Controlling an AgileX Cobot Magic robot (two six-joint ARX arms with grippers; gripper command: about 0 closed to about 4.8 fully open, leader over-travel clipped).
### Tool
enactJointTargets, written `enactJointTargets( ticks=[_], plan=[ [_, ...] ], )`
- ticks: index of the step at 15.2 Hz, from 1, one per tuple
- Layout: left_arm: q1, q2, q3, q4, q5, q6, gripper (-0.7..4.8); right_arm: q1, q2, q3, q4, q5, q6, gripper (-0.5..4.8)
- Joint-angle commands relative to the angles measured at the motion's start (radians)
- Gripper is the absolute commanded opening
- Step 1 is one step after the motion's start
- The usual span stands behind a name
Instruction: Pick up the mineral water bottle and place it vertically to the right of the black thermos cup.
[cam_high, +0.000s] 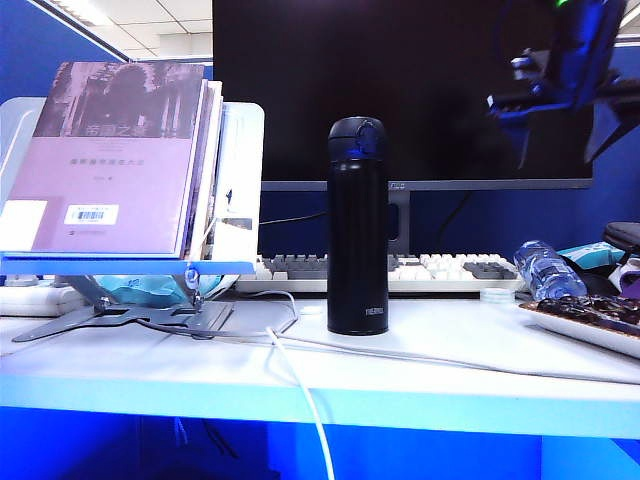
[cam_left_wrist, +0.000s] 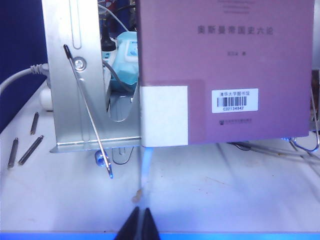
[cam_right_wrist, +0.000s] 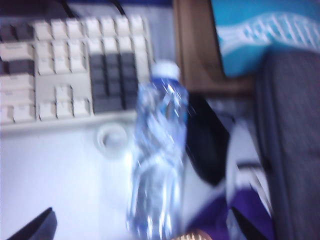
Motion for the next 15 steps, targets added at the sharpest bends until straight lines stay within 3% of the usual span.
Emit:
enactJointTargets(
  ticks=[1, 8, 15],
  plan=[
    [0.001, -0.003, 0.0, -0.013, 0.011, 0.004, -0.04, 0.001, 0.053, 0.011, 0.085, 0.038, -0.04, 4.79],
    [0.001, -0.003, 0.0, -0.013, 0.011, 0.004, -0.04, -0.034, 0.223, 0.071, 0.221, 0.068, -0.045, 4.79],
    [0.001, -0.003, 0.0, -0.013, 0.011, 0.004, -0.04, -0.084, 0.418, 0.32, 0.114, 0.04, -0.092, 4.79]
  ],
)
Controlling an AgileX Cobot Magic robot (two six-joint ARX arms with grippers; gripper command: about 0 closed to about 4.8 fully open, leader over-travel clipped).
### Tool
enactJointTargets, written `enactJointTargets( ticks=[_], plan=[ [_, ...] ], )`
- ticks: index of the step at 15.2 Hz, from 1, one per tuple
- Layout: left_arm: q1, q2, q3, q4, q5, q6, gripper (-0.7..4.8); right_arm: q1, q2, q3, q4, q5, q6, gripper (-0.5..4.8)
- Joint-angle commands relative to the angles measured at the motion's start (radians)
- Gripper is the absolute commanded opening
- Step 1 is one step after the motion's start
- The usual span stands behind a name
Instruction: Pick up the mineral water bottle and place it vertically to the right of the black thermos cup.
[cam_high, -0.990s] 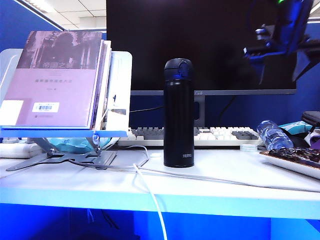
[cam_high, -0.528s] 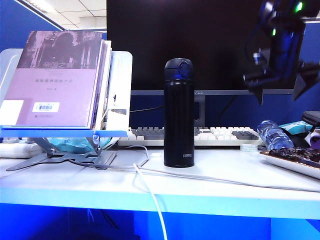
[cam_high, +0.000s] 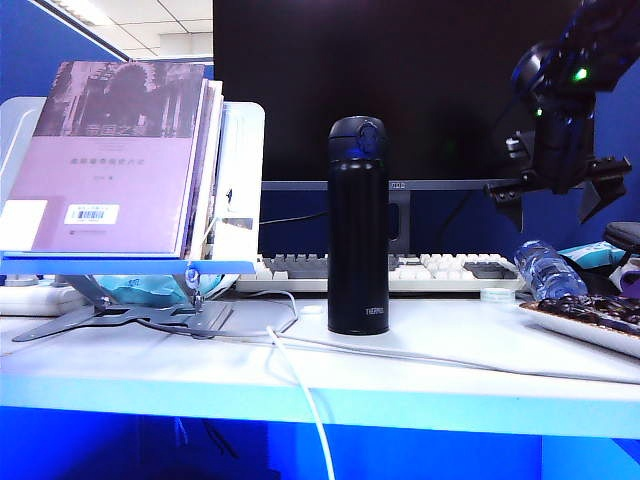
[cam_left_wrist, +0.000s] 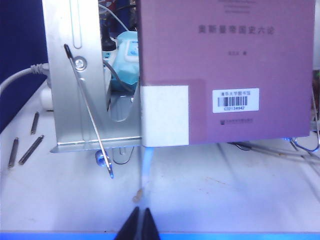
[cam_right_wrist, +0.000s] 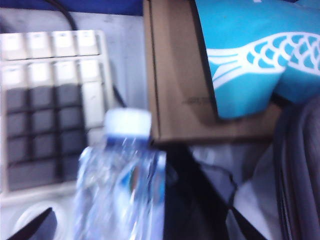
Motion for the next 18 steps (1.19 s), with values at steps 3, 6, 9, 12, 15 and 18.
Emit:
enactJointTargets(
  ticks=[3, 6, 9, 12, 15, 18],
  plan=[
    [0.001, -0.002, 0.0, -0.013, 0.01, 0.004, -0.04, -0.015, 0.09, 0.148, -0.083, -0.053, -0.043, 4.79],
    [0.0, -0.002, 0.0, -0.013, 0.01, 0.004, -0.04, -0.014, 0.103, 0.148, -0.122, -0.066, -0.044, 4.79],
    [0.0, -0.002, 0.0, -0.013, 0.01, 0.004, -0.04, -0.014, 0.112, 0.148, -0.123, -0.074, -0.052, 4.79],
    [0.0, -0.002, 0.0, -0.013, 0.01, 0.004, -0.04, -0.014, 0.134, 0.148, -0.132, -0.08, -0.051, 4.79],
    [0.001, -0.002, 0.0, -0.013, 0.01, 0.004, -0.04, -0.015, 0.161, 0.149, -0.116, -0.08, -0.05, 4.79],
    [0.001, -0.002, 0.0, -0.014, 0.01, 0.004, -0.04, -0.019, 0.17, 0.15, -0.063, -0.081, -0.029, 4.79]
  ],
)
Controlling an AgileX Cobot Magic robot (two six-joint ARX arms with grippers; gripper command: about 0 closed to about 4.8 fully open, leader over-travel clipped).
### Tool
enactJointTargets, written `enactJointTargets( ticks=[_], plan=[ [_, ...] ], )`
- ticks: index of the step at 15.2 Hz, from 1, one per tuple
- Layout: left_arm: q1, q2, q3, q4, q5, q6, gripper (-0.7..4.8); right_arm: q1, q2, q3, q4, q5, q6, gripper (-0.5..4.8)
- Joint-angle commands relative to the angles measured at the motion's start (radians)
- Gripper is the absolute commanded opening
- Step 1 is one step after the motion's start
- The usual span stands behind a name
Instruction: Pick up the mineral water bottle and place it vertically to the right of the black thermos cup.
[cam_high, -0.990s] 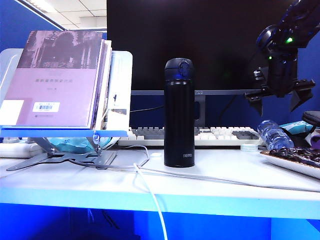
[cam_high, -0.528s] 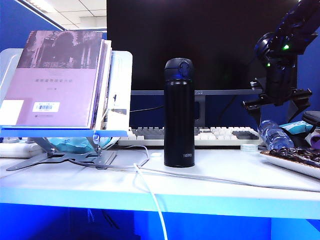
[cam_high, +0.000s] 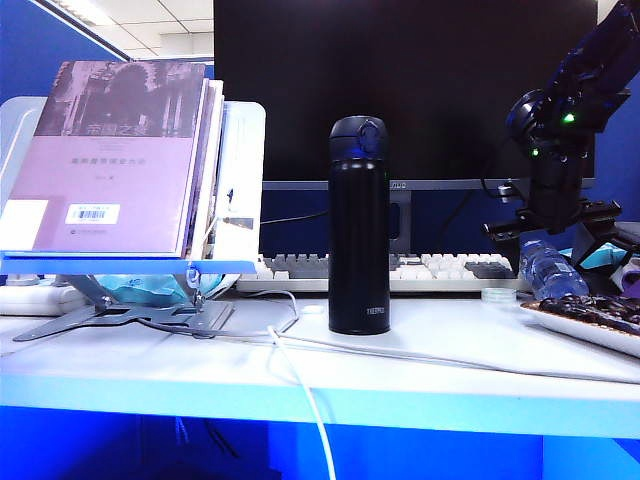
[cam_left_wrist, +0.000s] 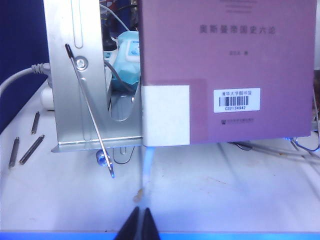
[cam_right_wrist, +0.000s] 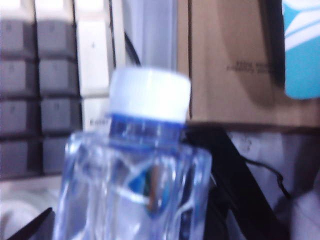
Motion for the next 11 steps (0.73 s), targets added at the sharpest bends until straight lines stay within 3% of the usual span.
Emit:
enactJointTargets(
  ticks=[1, 2, 4, 7, 11],
  plan=[
    [0.001, -0.003, 0.0, -0.013, 0.01, 0.004, -0.04, -0.003, 0.004, 0.008, 0.057, -0.002, 0.023, 4.79],
    [0.001, -0.003, 0.0, -0.013, 0.01, 0.004, -0.04, -0.003, 0.006, 0.008, 0.058, -0.001, 0.023, 4.79],
    [0.001, -0.003, 0.0, -0.013, 0.01, 0.004, -0.04, -0.003, 0.009, 0.008, 0.065, -0.001, 0.027, 3.28],
    [0.001, -0.003, 0.0, -0.013, 0.01, 0.004, -0.04, -0.003, 0.009, 0.008, 0.071, -0.002, 0.027, 1.44],
    [0.001, -0.003, 0.0, -0.013, 0.01, 0.004, -0.04, -0.002, -0.013, 0.008, 0.115, -0.055, 0.026, 1.25]
  ],
)
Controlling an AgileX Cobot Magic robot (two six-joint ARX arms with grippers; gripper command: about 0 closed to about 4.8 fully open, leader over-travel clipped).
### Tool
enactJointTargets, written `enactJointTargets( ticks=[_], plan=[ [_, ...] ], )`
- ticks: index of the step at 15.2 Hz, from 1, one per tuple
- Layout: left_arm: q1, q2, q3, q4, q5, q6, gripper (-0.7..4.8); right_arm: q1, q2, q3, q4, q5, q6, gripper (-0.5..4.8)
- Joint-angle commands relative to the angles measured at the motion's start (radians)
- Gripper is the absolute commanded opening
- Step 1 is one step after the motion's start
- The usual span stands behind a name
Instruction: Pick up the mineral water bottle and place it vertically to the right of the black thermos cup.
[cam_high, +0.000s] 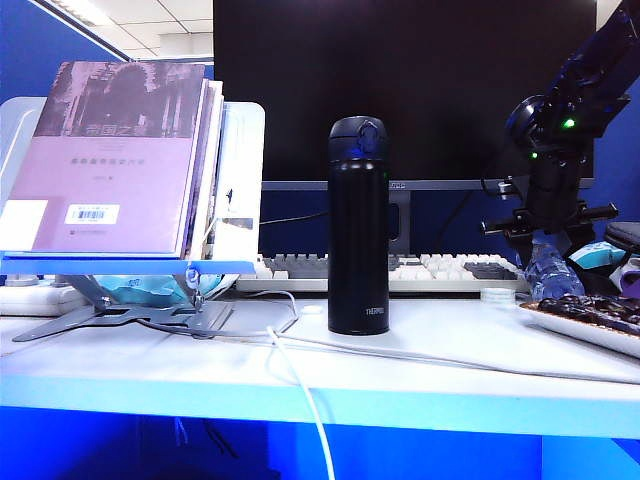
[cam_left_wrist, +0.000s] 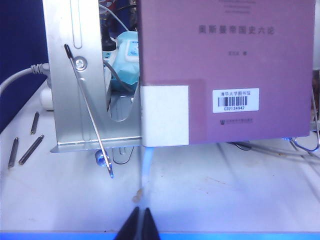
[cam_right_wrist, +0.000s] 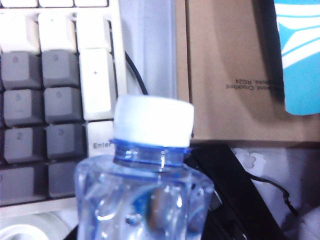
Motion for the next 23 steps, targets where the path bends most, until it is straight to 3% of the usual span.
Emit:
enactJointTargets(
  ticks=[1, 18, 23],
  plan=[
    [0.001, -0.003, 0.0, -0.013, 0.01, 0.004, -0.04, 0.005, -0.035, 0.006, 0.062, -0.034, 0.0, 1.25],
    [0.0, -0.003, 0.0, -0.013, 0.011, 0.004, -0.04, 0.125, -0.571, 0.005, 0.019, -0.144, 0.031, 1.25],
    [0.001, -0.003, 0.0, -0.013, 0.011, 0.004, -0.04, 0.212, -0.711, 0.004, 0.048, -0.137, 0.023, 1.25]
  ],
)
